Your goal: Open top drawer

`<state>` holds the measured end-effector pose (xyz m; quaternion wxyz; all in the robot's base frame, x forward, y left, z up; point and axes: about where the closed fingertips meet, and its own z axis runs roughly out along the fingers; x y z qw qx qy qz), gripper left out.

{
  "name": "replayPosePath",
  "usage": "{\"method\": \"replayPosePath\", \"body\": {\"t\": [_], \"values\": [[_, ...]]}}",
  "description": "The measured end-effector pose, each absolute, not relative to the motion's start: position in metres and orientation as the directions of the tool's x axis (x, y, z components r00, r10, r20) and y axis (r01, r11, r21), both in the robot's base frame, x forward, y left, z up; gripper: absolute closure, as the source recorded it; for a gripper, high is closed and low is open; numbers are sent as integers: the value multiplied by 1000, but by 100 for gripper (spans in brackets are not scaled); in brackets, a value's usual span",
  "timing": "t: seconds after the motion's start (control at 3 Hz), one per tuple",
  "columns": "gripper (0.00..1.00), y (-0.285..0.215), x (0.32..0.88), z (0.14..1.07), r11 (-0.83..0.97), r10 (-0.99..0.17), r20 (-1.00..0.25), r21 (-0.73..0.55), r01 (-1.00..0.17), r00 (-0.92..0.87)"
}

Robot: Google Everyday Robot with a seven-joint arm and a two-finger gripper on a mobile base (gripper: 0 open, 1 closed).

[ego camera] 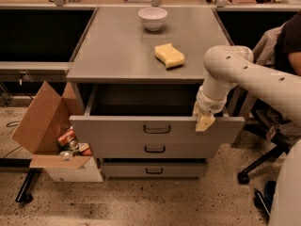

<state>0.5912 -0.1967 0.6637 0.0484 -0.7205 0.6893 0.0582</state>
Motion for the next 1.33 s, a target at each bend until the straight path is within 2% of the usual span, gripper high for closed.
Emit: {"method": "replayPosePath", "body": {"t": [1.0,1.33], "values": [[8,-197,591,664,-45,-988,-151,11,-999,43],[0,-197,591,664,-45,-988,-150,11,-999,43]]}}
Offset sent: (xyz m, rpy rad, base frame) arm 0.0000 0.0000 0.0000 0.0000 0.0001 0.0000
